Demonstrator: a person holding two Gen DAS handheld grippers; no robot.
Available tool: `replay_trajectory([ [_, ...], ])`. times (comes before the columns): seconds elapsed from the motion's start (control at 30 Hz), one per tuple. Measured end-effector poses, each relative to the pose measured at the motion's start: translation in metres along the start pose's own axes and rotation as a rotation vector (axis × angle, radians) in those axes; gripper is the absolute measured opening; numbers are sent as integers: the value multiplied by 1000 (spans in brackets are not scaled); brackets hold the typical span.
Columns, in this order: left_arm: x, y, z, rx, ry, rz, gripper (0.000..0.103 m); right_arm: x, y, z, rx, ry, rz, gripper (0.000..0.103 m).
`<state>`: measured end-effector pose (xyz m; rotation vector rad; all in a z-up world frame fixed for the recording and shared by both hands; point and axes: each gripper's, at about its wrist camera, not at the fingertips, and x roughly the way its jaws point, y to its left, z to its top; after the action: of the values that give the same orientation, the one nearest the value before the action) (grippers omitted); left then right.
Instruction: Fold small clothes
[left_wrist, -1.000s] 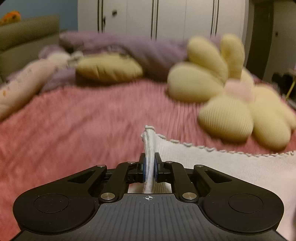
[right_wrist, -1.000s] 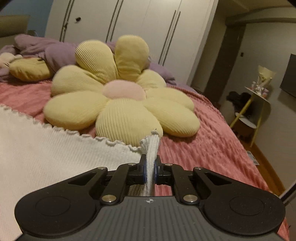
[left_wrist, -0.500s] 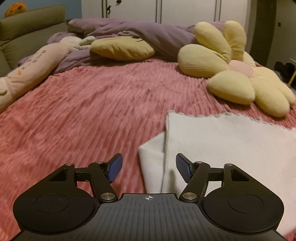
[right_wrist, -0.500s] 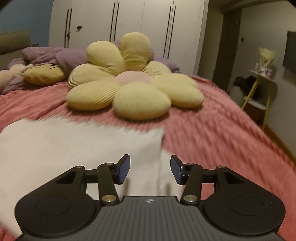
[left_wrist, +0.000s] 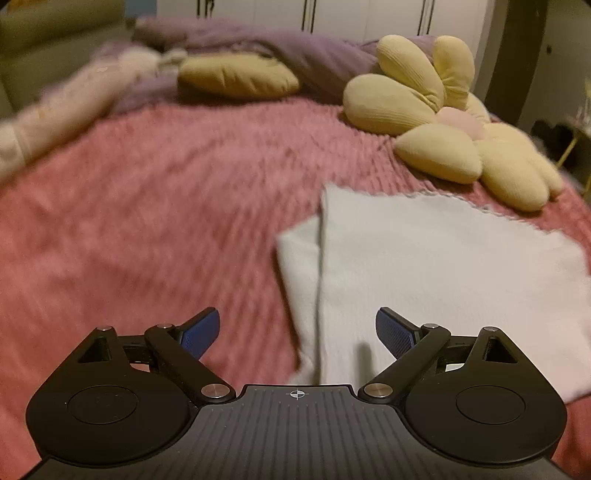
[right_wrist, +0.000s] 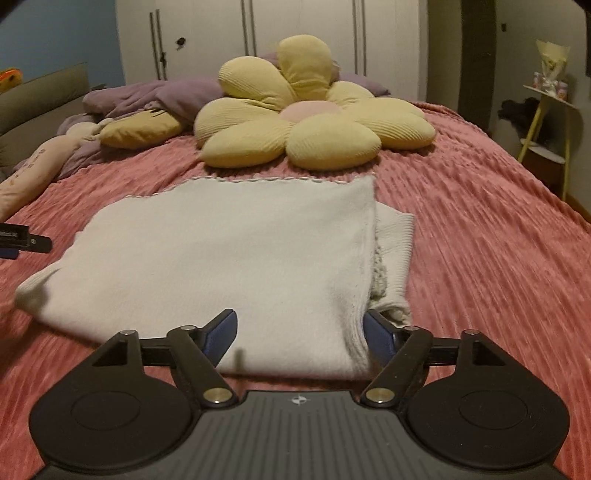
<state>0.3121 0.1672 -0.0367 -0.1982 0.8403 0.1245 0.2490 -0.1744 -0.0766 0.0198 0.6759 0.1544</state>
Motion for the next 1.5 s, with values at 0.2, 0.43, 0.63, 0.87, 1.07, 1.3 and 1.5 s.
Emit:
replay_trajectory([
  [0.2,13,27,-13,-194,92,-177,85,-5,-6,-6,23,12,7,78],
  [0.43,42,43,-14,-350,155,-251,75,-5,-2,-10,4,11,20,78],
  [0.63,56,55,-10,-430,182,-337,43,-2,1,-11,18,4,50,78],
  [0.87,66,53,-6,-433,182,-320,51,0,16,-10,1,-19,103,66],
  [1.07,74,52,-1,-456,200,-348,28,14,16,-9,20,14,78,42],
  [1.3,50,41,21,-409,148,-338,20,9,13,-13,17,-2,57,42],
  [1.5,6,-36,53,-219,60,-371,20,-1,0,-10,82,-37,61,42],
])
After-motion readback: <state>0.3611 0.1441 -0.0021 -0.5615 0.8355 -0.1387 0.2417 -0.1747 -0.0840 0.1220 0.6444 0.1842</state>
